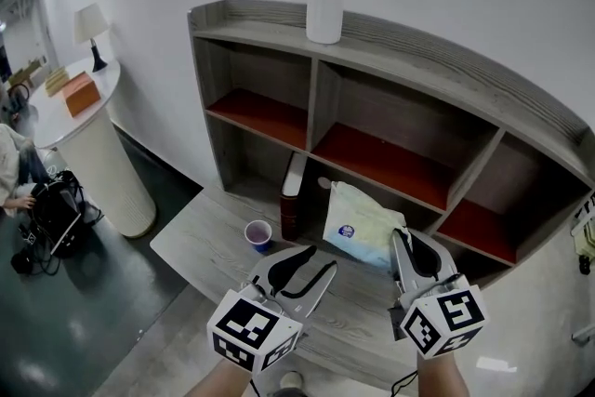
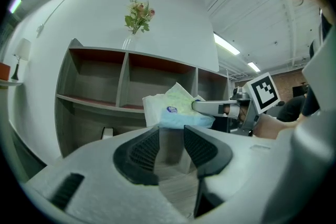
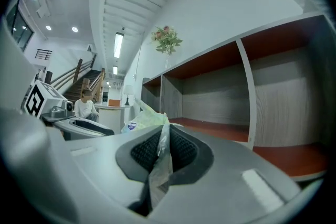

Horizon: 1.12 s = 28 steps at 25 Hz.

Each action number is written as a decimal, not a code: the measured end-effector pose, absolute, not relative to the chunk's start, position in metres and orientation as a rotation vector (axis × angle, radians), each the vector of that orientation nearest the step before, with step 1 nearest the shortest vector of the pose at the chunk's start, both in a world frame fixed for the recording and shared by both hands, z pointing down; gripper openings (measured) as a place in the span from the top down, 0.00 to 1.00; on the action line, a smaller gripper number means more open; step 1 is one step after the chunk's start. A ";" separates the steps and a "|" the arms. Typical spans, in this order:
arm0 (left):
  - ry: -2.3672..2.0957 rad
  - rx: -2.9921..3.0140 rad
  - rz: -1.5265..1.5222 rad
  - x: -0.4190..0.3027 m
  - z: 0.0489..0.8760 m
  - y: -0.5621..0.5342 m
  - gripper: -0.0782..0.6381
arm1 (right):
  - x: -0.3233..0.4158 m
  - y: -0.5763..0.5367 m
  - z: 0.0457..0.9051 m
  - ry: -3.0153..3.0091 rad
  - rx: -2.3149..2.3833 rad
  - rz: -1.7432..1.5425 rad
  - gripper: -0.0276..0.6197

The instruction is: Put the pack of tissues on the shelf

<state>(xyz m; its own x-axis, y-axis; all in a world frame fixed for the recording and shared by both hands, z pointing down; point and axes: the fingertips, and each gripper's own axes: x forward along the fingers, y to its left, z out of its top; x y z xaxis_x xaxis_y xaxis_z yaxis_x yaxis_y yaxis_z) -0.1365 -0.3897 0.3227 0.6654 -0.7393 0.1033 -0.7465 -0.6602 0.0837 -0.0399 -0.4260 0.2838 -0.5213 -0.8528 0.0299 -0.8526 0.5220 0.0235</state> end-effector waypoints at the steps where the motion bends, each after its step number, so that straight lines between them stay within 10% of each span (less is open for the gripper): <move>1: -1.228 2.764 0.089 -0.138 0.320 -0.394 0.70 | -0.042 -0.432 0.278 -2.711 1.529 -0.021 0.94; 28: -1.319 2.885 0.067 -0.137 0.301 -0.449 0.70 | -0.021 -0.563 0.251 -2.372 1.830 -0.196 0.94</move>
<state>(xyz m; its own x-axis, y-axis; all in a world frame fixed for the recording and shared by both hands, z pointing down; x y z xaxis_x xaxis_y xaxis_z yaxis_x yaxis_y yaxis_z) -0.1372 -0.4495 0.3009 0.6535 -0.7565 0.0256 -0.7552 -0.6539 -0.0459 -0.0212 -0.5627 0.2508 -0.2508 -0.9676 0.0306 -0.9494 0.2520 0.1872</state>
